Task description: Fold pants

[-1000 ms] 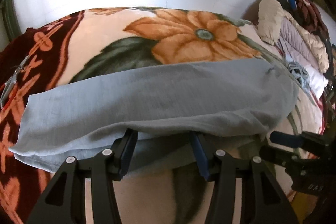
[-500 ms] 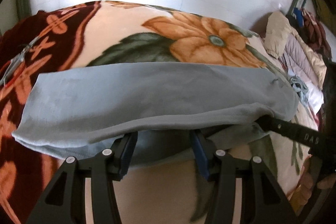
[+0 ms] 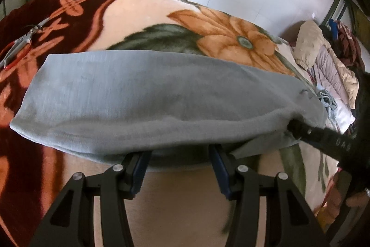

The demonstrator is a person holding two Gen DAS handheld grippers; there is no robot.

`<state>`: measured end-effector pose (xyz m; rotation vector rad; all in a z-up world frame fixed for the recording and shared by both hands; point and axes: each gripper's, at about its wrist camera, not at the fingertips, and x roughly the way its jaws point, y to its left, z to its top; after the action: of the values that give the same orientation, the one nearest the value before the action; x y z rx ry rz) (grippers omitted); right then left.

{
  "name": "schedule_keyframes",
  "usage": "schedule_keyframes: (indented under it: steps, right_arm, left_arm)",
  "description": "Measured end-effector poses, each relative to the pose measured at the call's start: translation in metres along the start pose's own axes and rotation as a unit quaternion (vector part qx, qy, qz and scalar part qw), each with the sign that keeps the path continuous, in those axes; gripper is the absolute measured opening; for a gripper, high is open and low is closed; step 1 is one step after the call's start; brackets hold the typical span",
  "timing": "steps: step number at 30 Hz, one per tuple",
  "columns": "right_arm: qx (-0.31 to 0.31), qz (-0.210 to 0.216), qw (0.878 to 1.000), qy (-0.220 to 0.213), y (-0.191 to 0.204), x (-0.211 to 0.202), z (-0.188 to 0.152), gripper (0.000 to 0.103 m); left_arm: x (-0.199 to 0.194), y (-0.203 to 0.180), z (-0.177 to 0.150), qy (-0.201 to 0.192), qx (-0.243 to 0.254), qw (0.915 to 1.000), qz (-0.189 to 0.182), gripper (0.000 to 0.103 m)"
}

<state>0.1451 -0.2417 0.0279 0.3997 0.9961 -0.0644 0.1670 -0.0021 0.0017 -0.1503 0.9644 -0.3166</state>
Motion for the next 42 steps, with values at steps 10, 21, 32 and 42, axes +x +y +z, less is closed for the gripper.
schedule_keyframes:
  steps: [10, 21, 32, 42]
  right_arm:
    - [0.040, -0.021, 0.999, -0.007, -0.011, -0.001, 0.003, 0.010]
    - [0.002, -0.031, 1.000, -0.001, -0.001, -0.048, -0.022, 0.008]
    - [0.013, -0.019, 0.998, 0.055, -0.023, -0.034, -0.059, 0.006]
    - [-0.057, 0.006, 0.998, -0.008, 0.000, -0.058, -0.015, 0.014]
  left_arm:
    - [-0.001, 0.007, -0.002, 0.002, -0.012, 0.9999, -0.012, 0.054]
    - [-0.012, 0.011, -0.006, -0.003, -0.040, 0.9991, 0.013, 0.054]
    - [-0.034, 0.006, -0.020, 0.002, -0.043, 0.9981, 0.044, 0.054]
    - [-0.040, -0.035, 0.015, -0.007, -0.002, 0.9997, 0.023, 0.055]
